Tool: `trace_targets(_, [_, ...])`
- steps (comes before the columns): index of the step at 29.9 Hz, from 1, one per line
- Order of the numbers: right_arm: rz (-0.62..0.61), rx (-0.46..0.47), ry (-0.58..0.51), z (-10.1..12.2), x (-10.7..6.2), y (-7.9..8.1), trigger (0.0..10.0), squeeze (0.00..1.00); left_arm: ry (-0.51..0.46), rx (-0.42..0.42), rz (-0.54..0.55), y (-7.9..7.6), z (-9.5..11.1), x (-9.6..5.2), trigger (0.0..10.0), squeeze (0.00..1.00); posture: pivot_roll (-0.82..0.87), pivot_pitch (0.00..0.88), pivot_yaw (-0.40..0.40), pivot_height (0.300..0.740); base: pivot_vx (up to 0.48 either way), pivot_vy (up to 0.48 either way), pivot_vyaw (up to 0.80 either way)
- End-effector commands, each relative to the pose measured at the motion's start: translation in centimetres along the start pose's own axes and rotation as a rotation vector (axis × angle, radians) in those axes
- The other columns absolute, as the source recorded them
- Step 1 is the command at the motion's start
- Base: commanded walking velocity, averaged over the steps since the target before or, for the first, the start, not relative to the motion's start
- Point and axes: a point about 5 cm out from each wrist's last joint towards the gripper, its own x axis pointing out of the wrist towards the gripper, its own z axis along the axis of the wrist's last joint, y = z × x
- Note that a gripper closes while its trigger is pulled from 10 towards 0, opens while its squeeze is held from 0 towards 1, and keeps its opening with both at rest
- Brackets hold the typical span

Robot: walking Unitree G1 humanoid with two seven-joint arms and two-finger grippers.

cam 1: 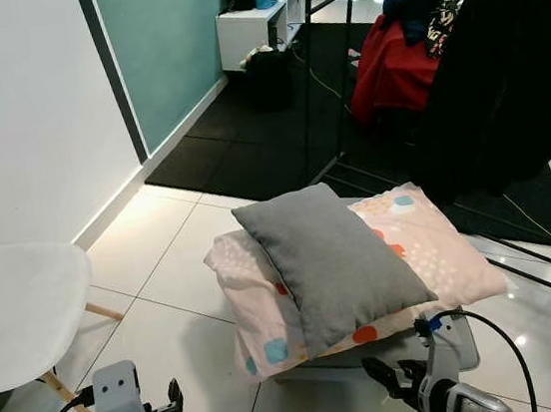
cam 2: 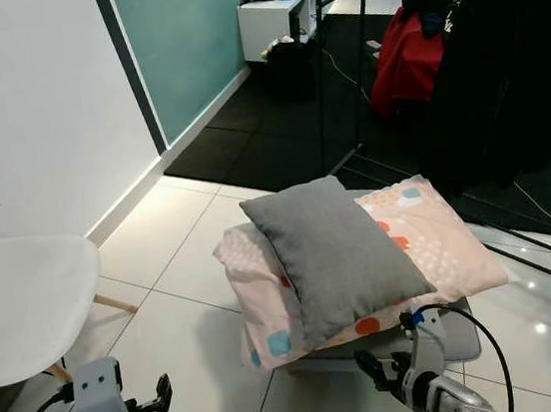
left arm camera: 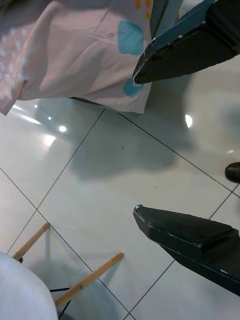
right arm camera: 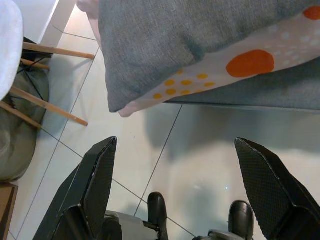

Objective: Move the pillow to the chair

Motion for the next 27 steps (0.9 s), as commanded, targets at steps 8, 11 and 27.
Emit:
trace_targets(8, [-0.012, 0.015, 0.007, -0.46, -0.14, -0.53, 10.0, 0.0, 0.005, 0.022, 0.003, 0.52, 0.0, -0.02, 10.0, 0.0, -0.09, 0.09, -0.025, 0.74, 0.0, 0.0, 0.0])
trace_targets(11, [-0.012, 0.015, 0.008, -0.47, -0.13, -0.56, 10.0, 0.0, 0.005, 0.022, 0.004, 0.52, 0.0, -0.02, 10.0, 0.0, -0.09, 0.09, -0.025, 0.74, 0.0, 0.0, 0.0])
trace_targets(27, [-0.021, 0.017, 0.01, -0.68, 0.05, -0.86, 10.0, 0.0, -0.003, 0.026, 0.001, 0.06, 0.33, -0.05, 10.0, 0.0, -0.09, 0.086, -0.023, 0.74, 0.0, 0.0, 0.0])
